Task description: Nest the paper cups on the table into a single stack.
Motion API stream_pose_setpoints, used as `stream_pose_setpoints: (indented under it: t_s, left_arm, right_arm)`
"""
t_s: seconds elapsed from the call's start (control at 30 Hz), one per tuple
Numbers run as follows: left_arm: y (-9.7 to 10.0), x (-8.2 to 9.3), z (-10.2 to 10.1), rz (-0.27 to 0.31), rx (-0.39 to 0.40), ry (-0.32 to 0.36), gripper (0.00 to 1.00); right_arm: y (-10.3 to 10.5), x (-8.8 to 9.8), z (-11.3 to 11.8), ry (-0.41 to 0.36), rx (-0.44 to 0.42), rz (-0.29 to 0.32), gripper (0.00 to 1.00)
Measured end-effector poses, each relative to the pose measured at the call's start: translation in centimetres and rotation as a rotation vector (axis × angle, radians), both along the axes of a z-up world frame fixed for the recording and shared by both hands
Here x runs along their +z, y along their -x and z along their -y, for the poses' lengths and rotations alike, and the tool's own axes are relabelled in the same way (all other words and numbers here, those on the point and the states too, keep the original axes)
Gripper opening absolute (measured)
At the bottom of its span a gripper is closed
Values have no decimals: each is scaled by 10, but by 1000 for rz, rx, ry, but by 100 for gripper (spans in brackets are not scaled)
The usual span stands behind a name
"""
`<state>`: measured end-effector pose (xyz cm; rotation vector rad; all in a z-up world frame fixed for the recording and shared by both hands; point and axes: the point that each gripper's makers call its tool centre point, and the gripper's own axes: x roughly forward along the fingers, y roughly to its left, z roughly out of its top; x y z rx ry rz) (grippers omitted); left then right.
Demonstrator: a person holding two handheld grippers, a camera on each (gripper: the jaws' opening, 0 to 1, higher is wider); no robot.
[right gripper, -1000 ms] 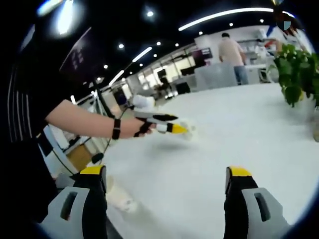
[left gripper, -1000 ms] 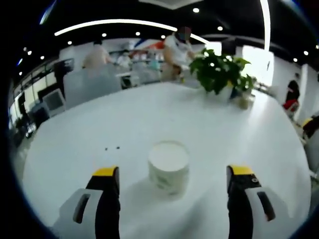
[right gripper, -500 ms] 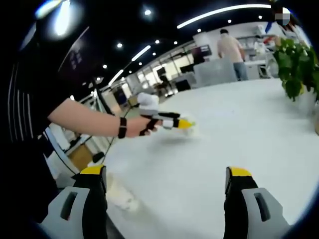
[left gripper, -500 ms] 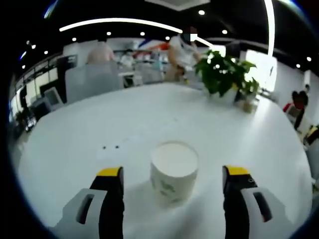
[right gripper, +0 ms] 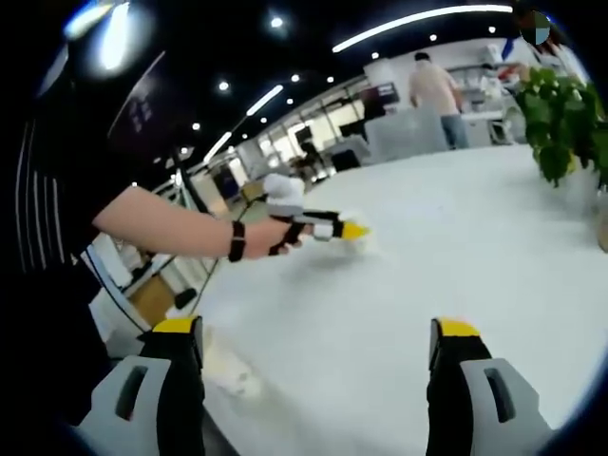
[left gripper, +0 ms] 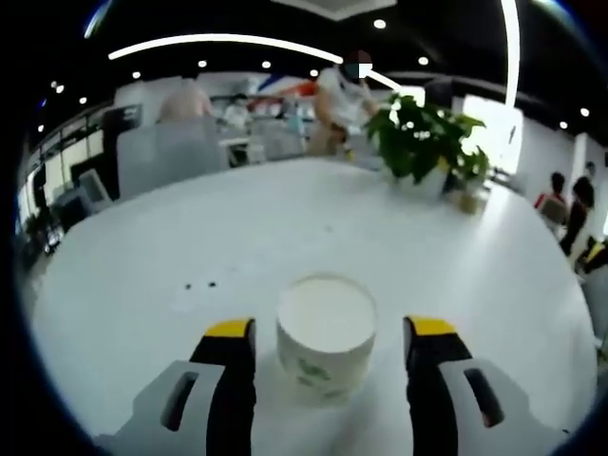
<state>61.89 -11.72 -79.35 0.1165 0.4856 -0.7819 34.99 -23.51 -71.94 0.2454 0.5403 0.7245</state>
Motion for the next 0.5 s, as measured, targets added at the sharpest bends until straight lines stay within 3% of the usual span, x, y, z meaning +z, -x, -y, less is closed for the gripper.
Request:
stream_pose_setpoints:
  t_s: [0.27,0.5]
  left_arm:
    - [-3,-1,-4,-10,1,18,44]
    - [-4,-2,-5,-2,-4,7,40]
  right_arm:
    - [-1,1,2,-4,-9,-1,97]
    - [0,0,3,-4,-11,-9,97]
